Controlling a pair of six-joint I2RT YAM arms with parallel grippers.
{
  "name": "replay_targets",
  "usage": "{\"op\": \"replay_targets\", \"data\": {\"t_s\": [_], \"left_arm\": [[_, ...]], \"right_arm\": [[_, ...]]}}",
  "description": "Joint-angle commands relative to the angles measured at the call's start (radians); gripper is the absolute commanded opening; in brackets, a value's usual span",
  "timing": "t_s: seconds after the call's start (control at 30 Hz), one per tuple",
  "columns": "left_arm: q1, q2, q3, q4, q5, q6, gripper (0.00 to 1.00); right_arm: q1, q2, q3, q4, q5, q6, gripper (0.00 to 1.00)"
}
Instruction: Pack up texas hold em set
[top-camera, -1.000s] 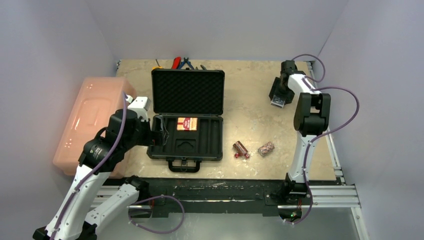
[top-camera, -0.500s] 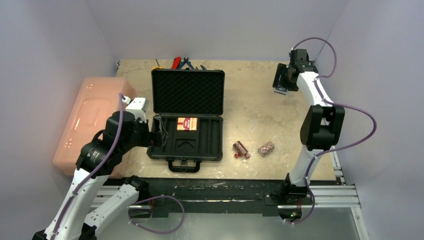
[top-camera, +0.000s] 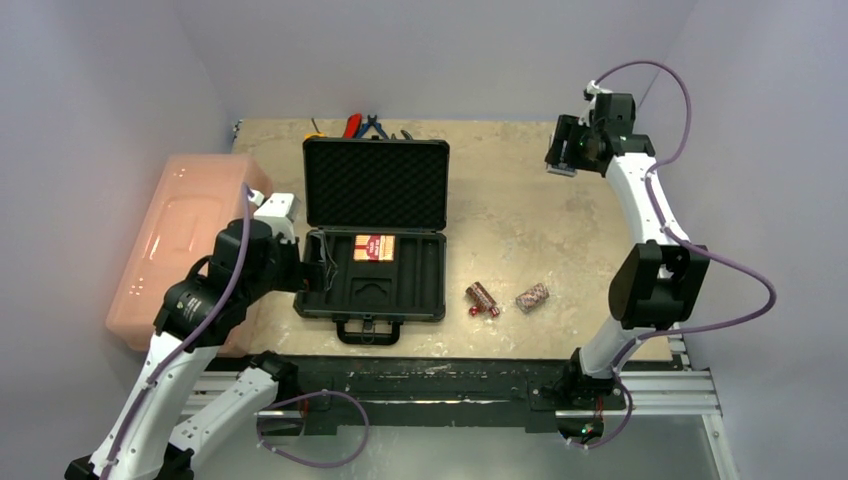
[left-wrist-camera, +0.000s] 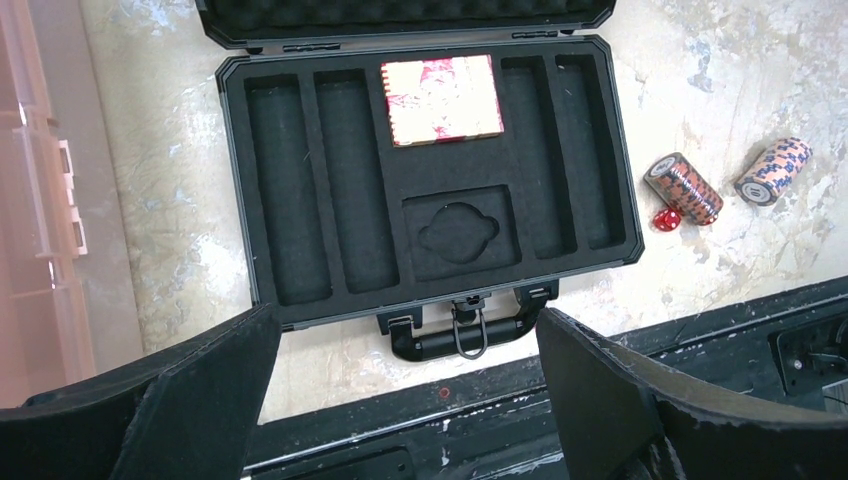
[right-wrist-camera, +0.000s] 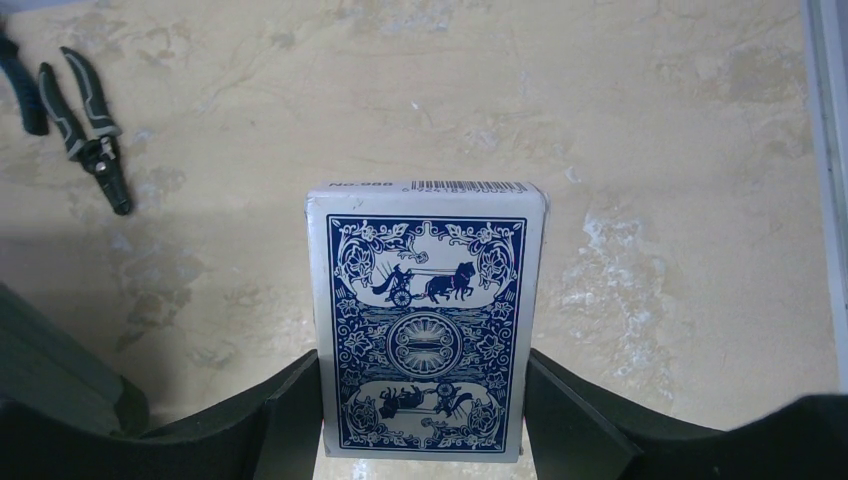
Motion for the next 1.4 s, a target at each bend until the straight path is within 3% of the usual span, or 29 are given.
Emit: {"op": "replay_targets", "data": {"t_s": [0.0,0.9,1.37], "left_arm": [[-0.002,0.012,0.058,0.005,0.015,0.03,1.0],[-0.002,-0.017,0.125,-0.046,0.037,0.053,0.97],[-0.002,-0.087,0.134,-0.119,0.009,0.081,0.97]], "right_arm": [[0.015,-0.083,-0.015,0.06,-0.079,-0.026,0.0],[0.263,-0.261,-0.027,0.095,-0.213,-0.204,0.0],[0.412,-0.373,-0.175,0.115,-0.316,-0.327,0.0]]}}
